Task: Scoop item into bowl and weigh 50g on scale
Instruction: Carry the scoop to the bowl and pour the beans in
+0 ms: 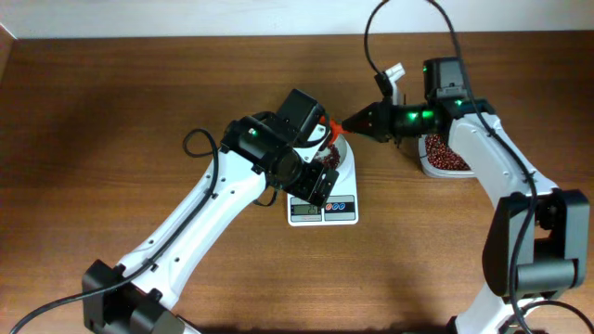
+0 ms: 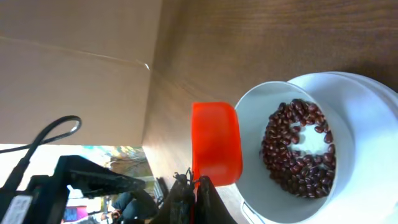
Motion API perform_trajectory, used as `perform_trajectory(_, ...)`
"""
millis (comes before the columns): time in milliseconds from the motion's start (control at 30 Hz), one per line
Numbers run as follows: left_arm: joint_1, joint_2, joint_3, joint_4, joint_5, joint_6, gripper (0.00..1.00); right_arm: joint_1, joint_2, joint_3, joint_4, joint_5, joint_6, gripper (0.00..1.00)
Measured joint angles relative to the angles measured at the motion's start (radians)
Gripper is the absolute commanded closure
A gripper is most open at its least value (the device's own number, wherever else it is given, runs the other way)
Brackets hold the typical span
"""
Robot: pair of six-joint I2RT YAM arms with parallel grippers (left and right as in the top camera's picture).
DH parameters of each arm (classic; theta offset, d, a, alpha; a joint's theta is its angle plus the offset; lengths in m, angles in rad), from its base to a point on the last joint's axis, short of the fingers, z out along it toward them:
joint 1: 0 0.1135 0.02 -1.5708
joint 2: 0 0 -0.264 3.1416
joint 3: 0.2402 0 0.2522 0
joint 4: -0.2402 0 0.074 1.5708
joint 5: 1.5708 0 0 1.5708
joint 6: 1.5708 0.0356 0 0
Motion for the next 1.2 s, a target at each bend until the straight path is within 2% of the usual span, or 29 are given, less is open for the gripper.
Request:
perform_trajectory(133, 0.000, 0.000, 0.000, 0.000, 0.000, 0.000, 0.01, 0.006, -0.033, 0.000, -0.003, 0.097, 0.000, 0.96)
perform_trajectory(233, 0.000, 0.000, 0.000, 0.000, 0.000, 0.000, 0.01, 0.068, -0.184, 0.000, -0.026, 0.253, -0.002, 0.96)
perform_trajectory(433, 0.000, 0.000, 0.000, 0.000, 0.000, 0.000, 0.01, 0.153, -0.217, 0.000, -0.069, 0.552, -0.078, 0.96)
perform_trajectory(767, 0.000, 0.000, 0.000, 0.000, 0.000, 0.000, 0.01, 0.177, -0.219, 0.000, -0.069, 0.600, -0.232, 0.96)
perform_trajectory(867, 0.000, 0.000, 0.000, 0.000, 0.000, 0.000, 0.01, 0.177, -0.243, 0.000, -0.069, 0.600, -0.312, 0.96)
perform_trajectory(1000, 0.000, 0.000, 0.000, 0.000, 0.000, 0.000, 0.01, 0.220, -0.251, 0.000, -0.065, 0.591, -0.488, 0.96)
perform_trajectory(1200, 0.000, 0.000, 0.000, 0.000, 0.000, 0.000, 0.01, 0.219, -0.251, 0.000, -0.063, 0.567, -0.419, 0.96)
